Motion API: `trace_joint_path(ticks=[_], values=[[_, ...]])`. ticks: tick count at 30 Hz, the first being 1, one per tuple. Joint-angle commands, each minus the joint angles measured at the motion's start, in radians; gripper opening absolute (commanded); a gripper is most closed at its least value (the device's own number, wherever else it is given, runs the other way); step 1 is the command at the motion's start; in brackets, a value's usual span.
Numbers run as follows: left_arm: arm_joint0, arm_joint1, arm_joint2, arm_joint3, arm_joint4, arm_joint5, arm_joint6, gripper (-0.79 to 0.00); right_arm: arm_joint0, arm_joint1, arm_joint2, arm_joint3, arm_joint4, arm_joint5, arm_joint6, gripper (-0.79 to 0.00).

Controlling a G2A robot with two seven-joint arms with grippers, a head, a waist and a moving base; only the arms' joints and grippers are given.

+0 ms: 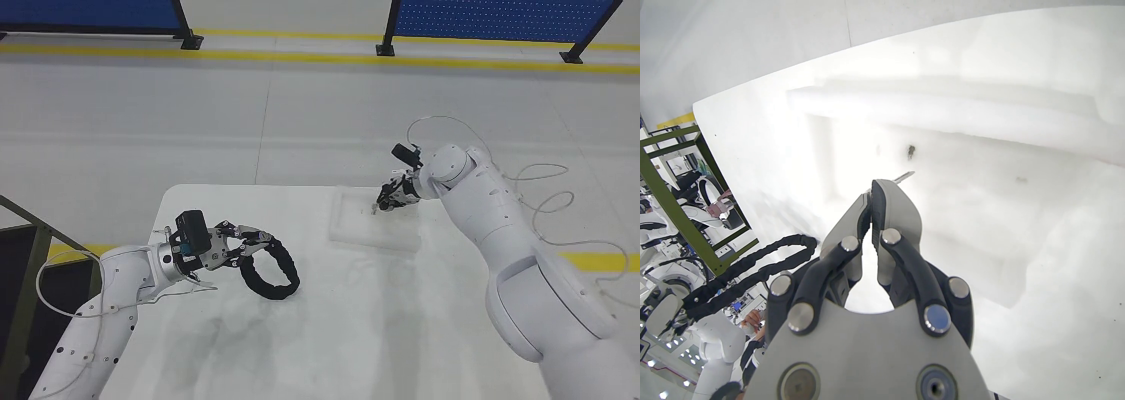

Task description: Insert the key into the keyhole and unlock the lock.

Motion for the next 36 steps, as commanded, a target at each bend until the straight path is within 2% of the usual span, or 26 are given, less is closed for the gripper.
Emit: trace_joint_path(ticks=[1,22,36], values=[[0.000,0.000,0.000,0.000,0.000,0.000,0.000,-0.785,0.000,0.000,0.003,0.001,0.002,-0.007,-0.010,-0.785],[0.000,0.000,0.000,0.000,0.000,0.000,0.000,-0.785,-0.008,0.001,0.007,-0.006,0.005,-0.006,-0.032,-0.785],[0.000,0.000,0.000,0.000,0.000,0.000,0.000,-0.785,-0.034,0.033,0.039,-0.117,-0.036,0.110,-0.105,-0.785]])
